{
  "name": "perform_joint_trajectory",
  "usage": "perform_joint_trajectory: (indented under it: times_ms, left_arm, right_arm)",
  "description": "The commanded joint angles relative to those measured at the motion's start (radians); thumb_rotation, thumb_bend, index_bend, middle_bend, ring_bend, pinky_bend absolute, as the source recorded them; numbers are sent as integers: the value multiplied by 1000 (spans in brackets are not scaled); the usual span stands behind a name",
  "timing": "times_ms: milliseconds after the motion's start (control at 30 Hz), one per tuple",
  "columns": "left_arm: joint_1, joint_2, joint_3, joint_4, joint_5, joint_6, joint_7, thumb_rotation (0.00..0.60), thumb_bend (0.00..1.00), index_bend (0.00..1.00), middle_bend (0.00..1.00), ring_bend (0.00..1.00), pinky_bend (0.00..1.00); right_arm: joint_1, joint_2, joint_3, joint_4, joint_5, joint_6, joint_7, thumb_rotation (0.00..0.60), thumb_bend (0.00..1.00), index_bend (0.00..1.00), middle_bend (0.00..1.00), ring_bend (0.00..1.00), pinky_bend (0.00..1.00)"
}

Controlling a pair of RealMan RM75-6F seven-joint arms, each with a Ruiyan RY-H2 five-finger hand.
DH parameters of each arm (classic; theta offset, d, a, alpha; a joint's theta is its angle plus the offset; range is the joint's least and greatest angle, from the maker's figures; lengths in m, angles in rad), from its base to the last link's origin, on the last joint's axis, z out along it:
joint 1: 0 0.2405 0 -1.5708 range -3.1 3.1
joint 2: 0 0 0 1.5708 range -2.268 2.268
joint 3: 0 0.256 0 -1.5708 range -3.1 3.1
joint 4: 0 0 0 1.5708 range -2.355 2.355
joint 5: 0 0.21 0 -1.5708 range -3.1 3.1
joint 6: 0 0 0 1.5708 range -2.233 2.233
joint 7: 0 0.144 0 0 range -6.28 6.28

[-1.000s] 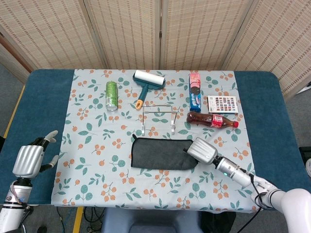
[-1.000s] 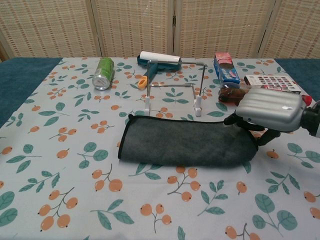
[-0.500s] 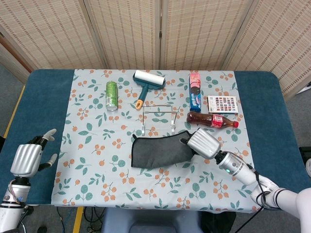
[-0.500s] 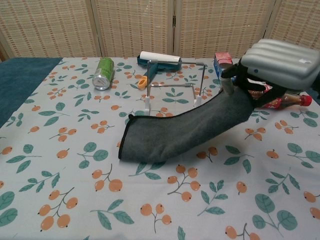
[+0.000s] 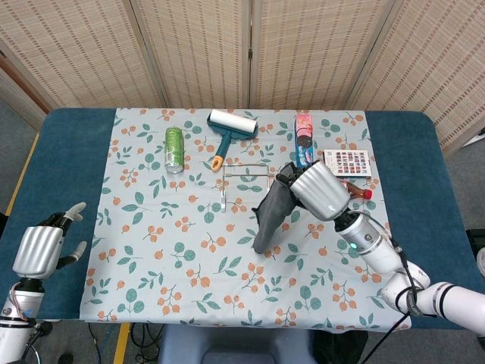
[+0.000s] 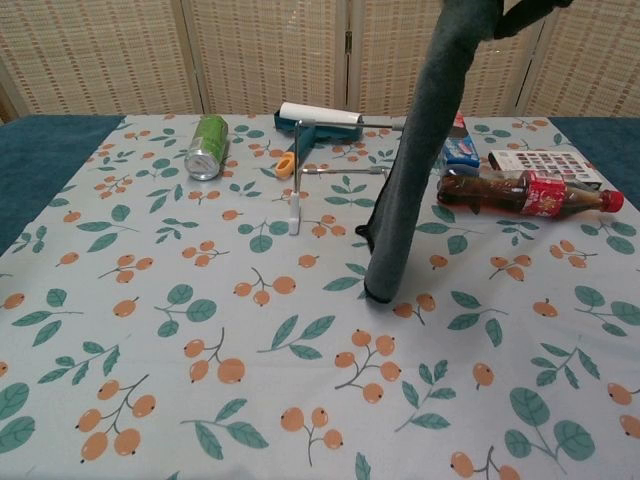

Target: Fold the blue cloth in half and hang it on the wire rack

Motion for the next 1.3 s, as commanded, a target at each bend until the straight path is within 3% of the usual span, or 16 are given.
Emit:
perform_joint_trajectory:
  times_ms: [33,333,600,900,1300]
  left_arm:
    - [5,3,2,3,7,7,-9,600,297,147,352,315,518]
    - [18,7,11,18,18,12,-38,600,297,146,351,312,517]
    - [29,10,15,27,22,19,-56,600,297,146,348,307,515]
    - [43,16,19,32,18,23,-62,600,297,145,344,304,508]
    - [56,22,18,35,8,26,-69,600,297,145,342,302,505]
  right_arm:
    - [22,16,44,-41,51,-36,-60,600,517,700,893,893,1000]
    - [86,-10,119,-60,180,-138,-188,600,517,700,894,893,1000]
    - [185,-72,174,32,303,-261,-270,600,517,700,894,893,1000]
    - [297,-182,189,238,384,-372,-277,600,517,700,894,893,1000]
    - [408,-320,182,527,414,-486,-147,600,517,700,893,893,1000]
